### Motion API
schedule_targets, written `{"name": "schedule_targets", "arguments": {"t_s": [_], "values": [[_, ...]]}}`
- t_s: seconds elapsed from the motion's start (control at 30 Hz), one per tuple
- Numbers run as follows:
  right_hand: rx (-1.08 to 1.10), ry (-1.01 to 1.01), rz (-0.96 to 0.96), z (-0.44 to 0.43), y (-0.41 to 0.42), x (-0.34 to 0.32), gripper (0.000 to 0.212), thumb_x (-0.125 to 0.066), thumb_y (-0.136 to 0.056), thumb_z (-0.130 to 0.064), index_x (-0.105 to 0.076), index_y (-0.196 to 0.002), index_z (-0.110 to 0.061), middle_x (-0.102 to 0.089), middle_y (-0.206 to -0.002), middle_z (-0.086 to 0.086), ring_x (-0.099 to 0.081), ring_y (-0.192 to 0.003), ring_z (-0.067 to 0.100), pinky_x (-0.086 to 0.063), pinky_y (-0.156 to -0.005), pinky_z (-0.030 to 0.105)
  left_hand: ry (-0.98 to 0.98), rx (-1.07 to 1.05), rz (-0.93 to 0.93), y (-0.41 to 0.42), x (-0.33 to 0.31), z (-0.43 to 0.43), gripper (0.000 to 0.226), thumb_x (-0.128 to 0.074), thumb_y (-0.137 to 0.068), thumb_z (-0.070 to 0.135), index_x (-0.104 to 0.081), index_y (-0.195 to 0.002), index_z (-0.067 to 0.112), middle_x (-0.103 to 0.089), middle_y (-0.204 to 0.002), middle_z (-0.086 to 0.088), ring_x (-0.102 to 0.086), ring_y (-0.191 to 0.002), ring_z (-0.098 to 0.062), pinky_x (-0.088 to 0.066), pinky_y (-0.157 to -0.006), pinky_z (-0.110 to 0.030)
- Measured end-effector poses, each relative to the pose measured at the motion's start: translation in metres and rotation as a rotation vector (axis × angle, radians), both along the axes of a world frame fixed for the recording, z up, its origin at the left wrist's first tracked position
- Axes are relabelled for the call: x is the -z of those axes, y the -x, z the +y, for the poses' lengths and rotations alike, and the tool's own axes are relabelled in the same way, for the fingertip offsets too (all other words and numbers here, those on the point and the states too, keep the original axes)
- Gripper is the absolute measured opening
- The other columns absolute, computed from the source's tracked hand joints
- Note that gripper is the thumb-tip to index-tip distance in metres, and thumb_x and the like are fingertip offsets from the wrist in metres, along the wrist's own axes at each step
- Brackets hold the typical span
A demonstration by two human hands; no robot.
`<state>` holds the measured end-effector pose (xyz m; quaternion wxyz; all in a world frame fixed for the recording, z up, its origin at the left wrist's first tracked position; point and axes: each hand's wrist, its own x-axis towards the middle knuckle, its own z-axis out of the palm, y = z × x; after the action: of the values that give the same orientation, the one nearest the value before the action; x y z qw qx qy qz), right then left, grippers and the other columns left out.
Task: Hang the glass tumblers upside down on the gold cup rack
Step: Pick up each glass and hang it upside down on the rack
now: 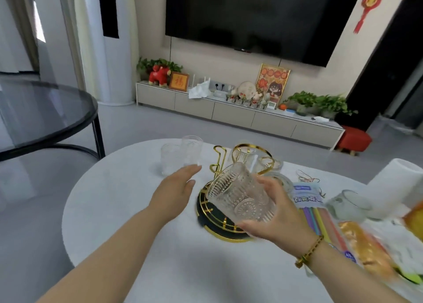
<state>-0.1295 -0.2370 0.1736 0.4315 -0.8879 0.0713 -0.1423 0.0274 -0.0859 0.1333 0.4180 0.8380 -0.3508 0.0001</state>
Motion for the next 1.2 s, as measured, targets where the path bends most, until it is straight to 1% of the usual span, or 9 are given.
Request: {"name": "schedule_targets", "arguments": {"t_s": [0.2, 0.3, 0.37, 0.5, 0.53, 0.63, 0.73, 0.93, 1.2], "values": [[0.093, 0.297, 0.142, -0.026, 0.031, -0.050, 0.059, -0.074, -0.045, -0.048, -0.037, -0.090, -0.055, -0.049, -0.096, -0.029, -0.050, -0.084, -0.009, -0.039, -0.059, -0.001, -0.182, 0.093, -0.122, 0.007, -0.008, -0.030, 0.043, -0.036, -0.094, 0.008, -0.035, -0.134, 0.023, -0.035, -0.147, 0.004, -0.033, -0.134, -0.017, -0.029, -0.110, -0.031], [0.099, 0.487, 0.232, -0.032, 0.025, -0.066, 0.077, -0.071, -0.046, -0.053, -0.041, -0.117, -0.042, -0.052, -0.112, -0.015, -0.049, -0.099, 0.006, -0.040, -0.083, 0.017, -0.204, 0.078, -0.146, 0.006, -0.005, -0.031, 0.045, -0.037, -0.093, 0.006, -0.033, -0.135, 0.022, -0.034, -0.148, 0.004, -0.032, -0.135, -0.017, -0.028, -0.111, -0.031], [0.098, 0.594, 0.297, -0.031, 0.015, -0.075, 0.086, -0.071, -0.050, -0.052, -0.036, -0.126, -0.033, -0.048, -0.124, -0.006, -0.046, -0.108, 0.013, -0.040, -0.091, 0.028, -0.219, 0.067, -0.178, 0.006, -0.004, -0.032, 0.047, -0.039, -0.093, 0.006, -0.030, -0.137, 0.020, -0.030, -0.150, 0.003, -0.029, -0.136, -0.017, -0.025, -0.112, -0.031], [0.051, 0.749, 0.395, -0.023, -0.012, -0.090, 0.077, -0.074, -0.058, -0.043, -0.032, -0.118, -0.024, -0.042, -0.103, -0.004, -0.045, -0.076, 0.007, -0.039, -0.061, 0.019, -0.222, 0.066, -0.195, 0.001, -0.002, -0.033, 0.048, -0.037, -0.092, 0.003, -0.030, -0.137, 0.021, -0.031, -0.149, 0.002, -0.027, -0.137, -0.017, -0.023, -0.113, -0.031], [0.029, 0.808, 0.415, -0.021, -0.019, -0.093, 0.076, -0.075, -0.058, -0.042, -0.031, -0.117, -0.024, -0.044, -0.103, -0.002, -0.044, -0.073, 0.007, -0.037, -0.059, 0.019, -0.219, 0.072, -0.198, 0.000, -0.002, -0.033, 0.049, -0.036, -0.092, 0.001, -0.032, -0.136, 0.020, -0.032, -0.149, 0.001, -0.027, -0.137, -0.017, -0.022, -0.113, -0.031], [-0.026, 0.947, 0.447, -0.015, -0.039, -0.095, 0.078, -0.076, -0.057, -0.038, -0.032, -0.120, -0.021, -0.048, -0.117, 0.005, -0.041, -0.087, 0.016, -0.040, -0.072, 0.027, -0.225, 0.092, -0.201, -0.005, -0.003, -0.030, 0.050, -0.034, -0.091, -0.003, -0.034, -0.135, 0.021, -0.032, -0.148, 0.002, -0.026, -0.138, -0.016, -0.020, -0.114, -0.031], [-0.064, 1.035, 0.499, -0.012, -0.056, -0.089, 0.075, -0.076, -0.058, -0.037, -0.035, -0.119, -0.019, -0.046, -0.116, 0.006, -0.037, -0.090, 0.019, -0.039, -0.074, 0.032, -0.225, 0.106, -0.193, -0.008, -0.005, -0.029, 0.049, -0.034, -0.091, -0.001, -0.036, -0.134, 0.022, -0.034, -0.148, 0.003, -0.028, -0.136, -0.017, -0.018, -0.114, -0.031], [-0.118, 1.012, 0.597, -0.018, -0.076, -0.054, 0.080, -0.076, -0.058, -0.040, -0.033, -0.122, -0.019, -0.044, -0.126, 0.007, -0.039, -0.113, 0.026, -0.041, -0.093, 0.044, -0.281, 0.139, -0.197, -0.011, -0.003, -0.027, 0.052, -0.037, -0.091, 0.003, -0.028, -0.137, 0.026, -0.025, -0.151, 0.007, -0.025, -0.137, -0.013, -0.006, -0.116, -0.033], [-0.105, 0.809, 0.619, -0.018, -0.088, -0.024, 0.081, -0.074, -0.058, -0.043, -0.031, -0.122, -0.018, -0.045, -0.127, 0.007, -0.037, -0.114, 0.026, -0.040, -0.092, 0.043, -0.258, 0.172, -0.144, -0.010, 0.000, -0.025, 0.055, -0.042, -0.090, 0.007, -0.024, -0.138, 0.027, -0.020, -0.152, 0.008, -0.020, -0.139, -0.010, -0.004, -0.117, -0.034]]}}
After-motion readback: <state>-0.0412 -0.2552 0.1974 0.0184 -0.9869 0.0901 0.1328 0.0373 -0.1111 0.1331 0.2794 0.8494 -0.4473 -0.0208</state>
